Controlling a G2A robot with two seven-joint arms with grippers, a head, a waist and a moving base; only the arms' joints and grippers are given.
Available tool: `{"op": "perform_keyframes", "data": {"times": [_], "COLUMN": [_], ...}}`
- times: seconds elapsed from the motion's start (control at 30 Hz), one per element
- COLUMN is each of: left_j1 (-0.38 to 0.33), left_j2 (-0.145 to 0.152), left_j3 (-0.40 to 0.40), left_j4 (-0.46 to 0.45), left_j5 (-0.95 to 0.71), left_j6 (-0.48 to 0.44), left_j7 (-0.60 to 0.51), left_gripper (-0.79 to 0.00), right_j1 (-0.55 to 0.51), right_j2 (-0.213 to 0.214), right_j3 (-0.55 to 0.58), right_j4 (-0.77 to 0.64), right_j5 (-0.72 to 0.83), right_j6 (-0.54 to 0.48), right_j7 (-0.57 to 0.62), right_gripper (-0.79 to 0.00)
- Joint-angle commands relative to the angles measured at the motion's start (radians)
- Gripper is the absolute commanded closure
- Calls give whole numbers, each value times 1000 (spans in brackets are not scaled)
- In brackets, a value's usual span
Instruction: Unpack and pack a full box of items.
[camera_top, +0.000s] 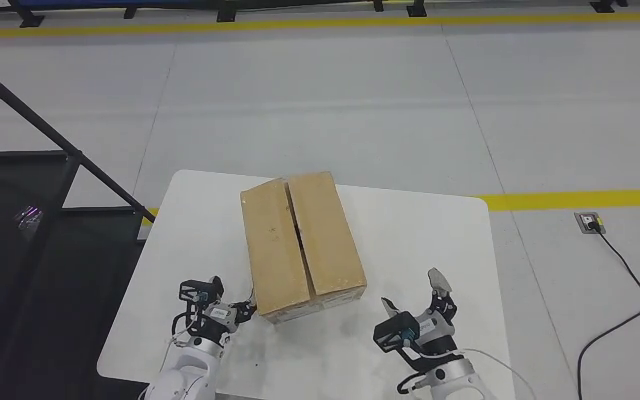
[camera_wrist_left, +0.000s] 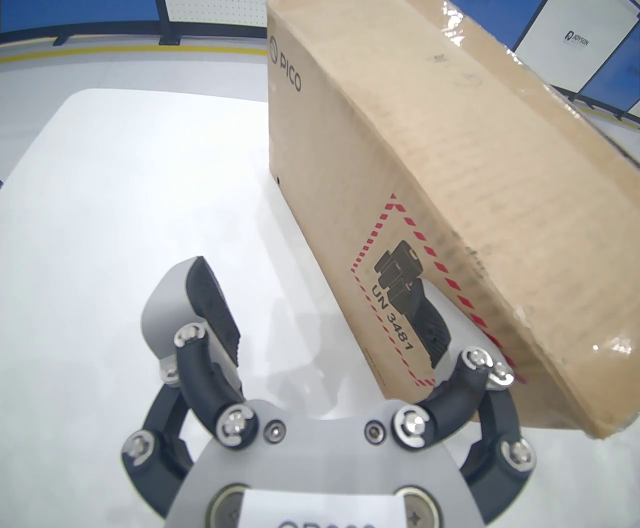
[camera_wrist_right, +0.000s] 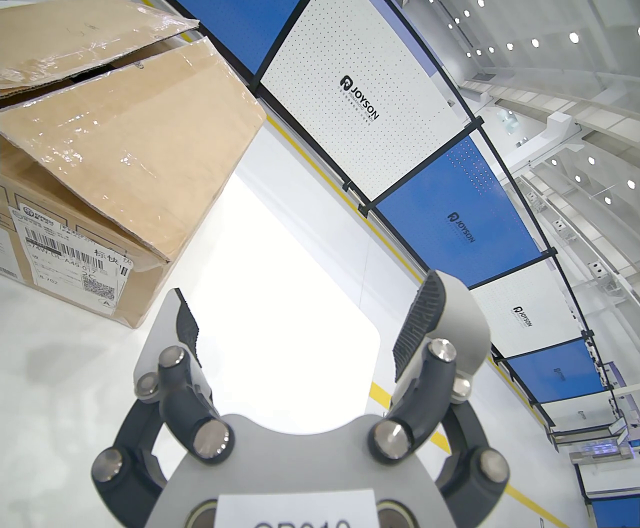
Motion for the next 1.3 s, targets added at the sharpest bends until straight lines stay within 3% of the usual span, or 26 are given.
{"op": "perform_keyframes", "data": {"times": [0.0,0.6,1.07,1.27], "left_j1": [1,-26,-10,-12], "left_j2": [0,-11,-4,-5], "left_j3": [3,88,113,123], "left_j4": [-4,-33,-22,-23], "left_j5": [17,95,179,191], "left_j6": [-8,-55,-203,-217], "left_j7": [-6,-43,26,35], "left_gripper": [-785,-785,-785,-785], "right_j1": [-6,-22,-18,-23], "right_j2": [-1,-10,-19,-23], "right_j3": [3,7,15,22], "right_j4": [5,11,32,44], "right_j5": [4,-19,6,23], "right_j6": [6,-8,-11,-5], "right_j7": [-25,-81,-97,-113], "right_gripper": [-785,-785,-785,-785]}}
